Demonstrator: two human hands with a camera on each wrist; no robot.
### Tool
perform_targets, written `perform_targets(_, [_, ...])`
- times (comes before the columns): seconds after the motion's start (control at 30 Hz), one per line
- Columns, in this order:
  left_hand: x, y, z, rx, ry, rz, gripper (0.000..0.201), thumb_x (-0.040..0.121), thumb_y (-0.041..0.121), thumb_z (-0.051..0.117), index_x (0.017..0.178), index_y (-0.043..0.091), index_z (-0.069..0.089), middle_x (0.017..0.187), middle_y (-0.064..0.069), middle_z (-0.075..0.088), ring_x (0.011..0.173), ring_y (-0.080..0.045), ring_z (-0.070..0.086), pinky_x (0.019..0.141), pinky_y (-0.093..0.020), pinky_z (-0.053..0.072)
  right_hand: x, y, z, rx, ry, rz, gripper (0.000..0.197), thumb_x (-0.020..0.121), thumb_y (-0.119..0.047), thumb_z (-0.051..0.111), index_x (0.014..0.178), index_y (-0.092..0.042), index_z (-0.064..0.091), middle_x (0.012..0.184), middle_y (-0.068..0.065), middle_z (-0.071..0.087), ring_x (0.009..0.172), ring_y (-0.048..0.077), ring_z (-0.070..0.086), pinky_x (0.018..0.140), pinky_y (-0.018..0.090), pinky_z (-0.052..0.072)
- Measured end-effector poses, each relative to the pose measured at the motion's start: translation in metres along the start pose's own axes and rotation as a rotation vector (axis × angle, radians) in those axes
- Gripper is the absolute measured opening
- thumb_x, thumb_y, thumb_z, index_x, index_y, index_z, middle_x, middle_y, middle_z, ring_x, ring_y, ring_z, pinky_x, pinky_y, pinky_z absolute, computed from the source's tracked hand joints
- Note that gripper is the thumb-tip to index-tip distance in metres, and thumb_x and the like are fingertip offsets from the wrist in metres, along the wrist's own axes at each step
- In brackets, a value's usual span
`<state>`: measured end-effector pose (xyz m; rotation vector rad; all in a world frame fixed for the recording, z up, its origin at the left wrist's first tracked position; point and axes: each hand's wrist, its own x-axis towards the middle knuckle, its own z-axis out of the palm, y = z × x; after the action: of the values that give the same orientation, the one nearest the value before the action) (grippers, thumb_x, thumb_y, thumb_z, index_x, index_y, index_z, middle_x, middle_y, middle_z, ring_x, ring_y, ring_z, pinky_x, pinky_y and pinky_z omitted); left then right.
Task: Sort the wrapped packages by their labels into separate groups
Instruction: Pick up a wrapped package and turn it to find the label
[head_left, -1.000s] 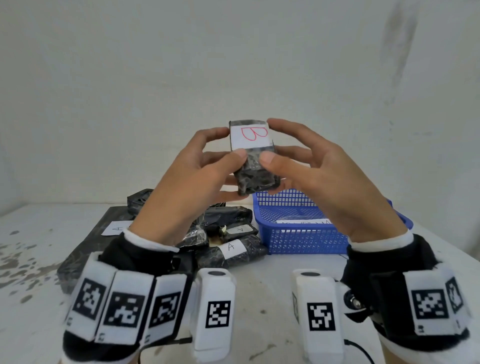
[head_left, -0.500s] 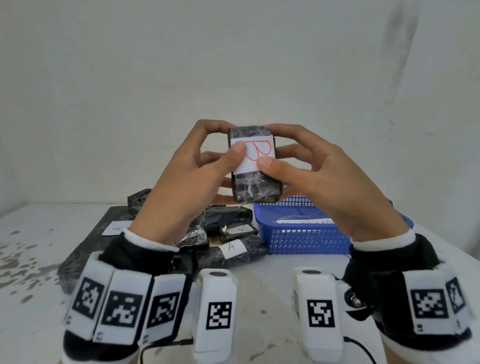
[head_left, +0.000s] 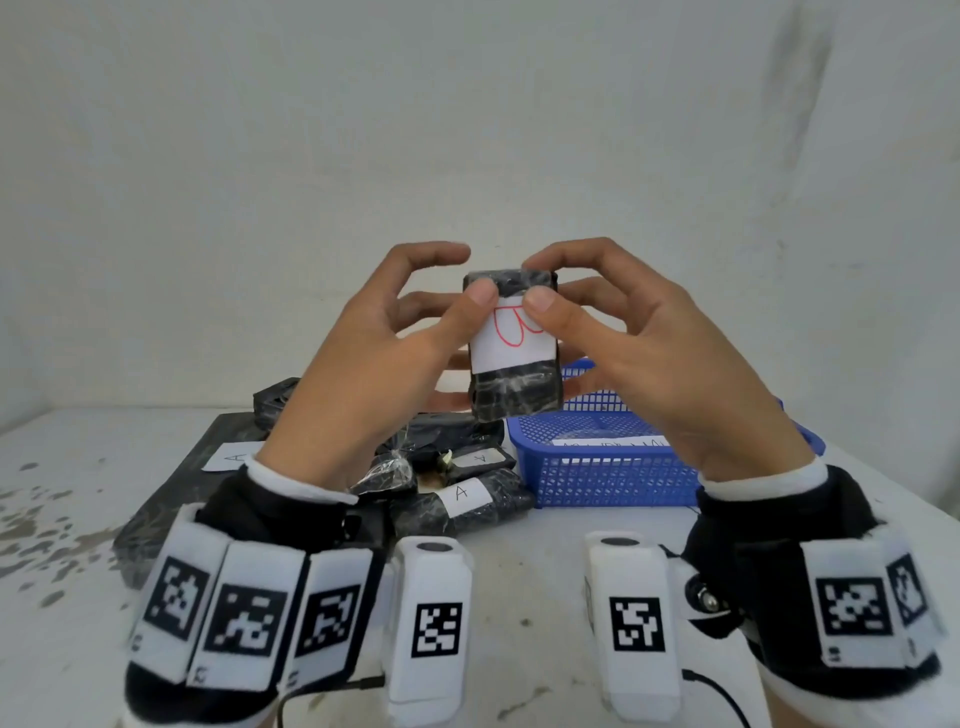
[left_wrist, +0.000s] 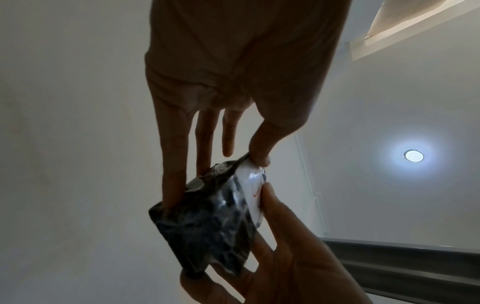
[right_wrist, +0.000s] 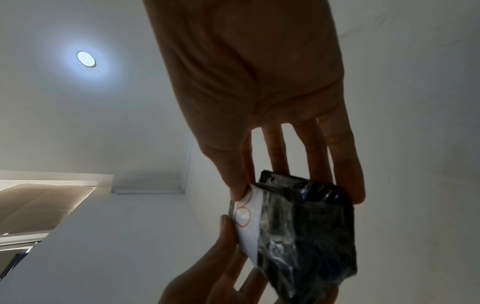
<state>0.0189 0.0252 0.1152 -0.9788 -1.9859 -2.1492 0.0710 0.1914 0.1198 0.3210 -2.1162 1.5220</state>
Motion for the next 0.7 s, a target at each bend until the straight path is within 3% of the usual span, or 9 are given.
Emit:
perform_targets(0.1, [0.0016,-0.0011,0.0006,-0.013,0.013,0.024,0.037,0.090,0.024,0.062,0.126,0.025,0.059,0.110,0.007,0.069,0.090,-0.010,0.072,0.062,-0.028,0.059,0.0013,0.0032,-0.0025,-0.045,-0.003,0.015,0.045,0.088,-0.040,0.069,0.130,-0.046,0.053,0.110,-0.009,0.073,0.085,0.017,0.075,0.071,0.040,0.063])
perform_targets(0.2, [0.0010,-0.0015,-0.0005,-0.016,0.005,0.079,0.041,0.089,0.014,0.062,0.128,0.024,0.057,0.110,0.017,0.065,0.088,0.005,0.068,0.067,-0.026,0.060,0.0012,0.0034,-0.0007,-0.036,-0.039,0.094,0.058,0.084,-0.051,0.067,0.138,-0.051,0.046,0.110,-0.007,0.074,0.085,0.018,0.075,0.071,0.039,0.063])
perform_targets(0.3, [0.0008,-0.0018,-0.0019,-0.020,-0.035,0.077,0.047,0.085,0.018,0.069,0.129,0.025,0.057,0.114,0.018,0.065,0.098,-0.005,0.069,0.077,-0.032,0.060,0.0013,0.0003,0.0047,0.055,-0.039,0.128,0.041,0.088,-0.045,0.066,0.128,-0.035,0.062,0.106,0.004,0.075,0.084,0.023,0.076,0.069,0.037,0.062])
perform_targets(0.37, [0.0019,-0.0017,-0.0022,-0.043,-0.040,0.060,0.046,0.082,0.028,0.073,0.126,0.022,0.060,0.121,0.009,0.066,0.105,-0.014,0.068,0.083,-0.042,0.058,0.0016,0.0001,0.0058,0.067,-0.015,0.115,0.032,0.090,-0.037,0.067,0.121,-0.030,0.066,0.103,0.008,0.076,0.087,0.024,0.076,0.072,0.034,0.062])
perform_targets(0.43, [0.0025,-0.0012,-0.0013,-0.052,-0.017,0.060,0.039,0.085,0.026,0.070,0.123,0.018,0.062,0.122,0.004,0.066,0.105,-0.018,0.068,0.083,-0.047,0.058,0.0020,0.0008,0.0053,0.056,-0.007,0.105,0.029,0.090,-0.035,0.068,0.119,-0.029,0.067,0.100,0.008,0.077,0.087,0.022,0.076,0.075,0.032,0.062])
perform_targets(0.53, [0.0032,-0.0021,-0.0006,-0.051,-0.010,0.054,0.031,0.090,0.018,0.061,0.121,0.017,0.062,0.121,0.001,0.065,0.103,-0.018,0.069,0.080,-0.045,0.059,0.0030,0.0020,0.0052,0.050,-0.006,0.110,0.029,0.089,-0.035,0.068,0.117,-0.027,0.067,0.098,0.009,0.077,0.087,0.023,0.076,0.075,0.034,0.062])
perform_targets(0.7, [0.0040,-0.0026,-0.0031,-0.048,-0.028,0.015,0.027,0.094,0.017,0.058,0.121,0.020,0.063,0.121,-0.002,0.066,0.108,-0.020,0.067,0.079,-0.043,0.060,0.0038,0.0031,0.0053,0.009,0.004,0.107,0.027,0.089,-0.040,0.067,0.114,-0.030,0.068,0.093,0.007,0.078,0.084,0.022,0.076,0.073,0.033,0.062])
